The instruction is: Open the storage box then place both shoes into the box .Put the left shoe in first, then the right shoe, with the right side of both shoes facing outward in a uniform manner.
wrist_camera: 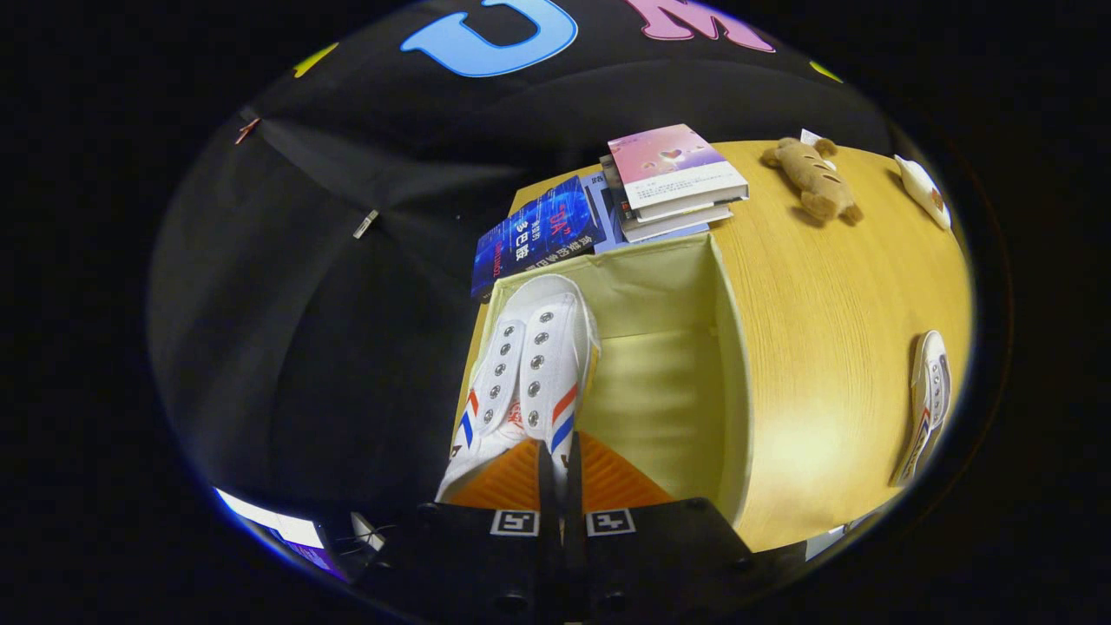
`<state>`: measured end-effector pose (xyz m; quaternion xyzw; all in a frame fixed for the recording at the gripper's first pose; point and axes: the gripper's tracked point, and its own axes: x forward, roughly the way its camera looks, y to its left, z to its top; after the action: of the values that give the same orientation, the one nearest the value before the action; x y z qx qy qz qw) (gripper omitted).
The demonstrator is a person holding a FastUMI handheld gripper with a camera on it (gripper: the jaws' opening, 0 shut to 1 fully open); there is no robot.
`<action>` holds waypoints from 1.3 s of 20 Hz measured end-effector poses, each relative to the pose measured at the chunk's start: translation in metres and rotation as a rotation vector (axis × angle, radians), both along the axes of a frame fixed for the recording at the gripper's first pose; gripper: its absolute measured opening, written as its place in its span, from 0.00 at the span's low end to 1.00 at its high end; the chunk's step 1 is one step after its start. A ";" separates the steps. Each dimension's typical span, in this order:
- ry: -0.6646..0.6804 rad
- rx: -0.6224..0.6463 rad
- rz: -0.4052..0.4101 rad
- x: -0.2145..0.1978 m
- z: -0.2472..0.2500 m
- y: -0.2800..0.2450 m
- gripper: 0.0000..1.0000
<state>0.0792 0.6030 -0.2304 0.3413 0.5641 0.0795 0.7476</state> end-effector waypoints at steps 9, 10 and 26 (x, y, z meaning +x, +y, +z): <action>-0.008 0.142 -0.020 0.006 0.017 0.028 0.42; -0.018 0.146 -0.014 0.008 0.015 0.034 0.61; -0.262 -0.167 -0.077 -0.054 0.036 -0.199 0.98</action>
<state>0.0256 0.4039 -0.1942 0.2861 0.4527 0.0473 0.8432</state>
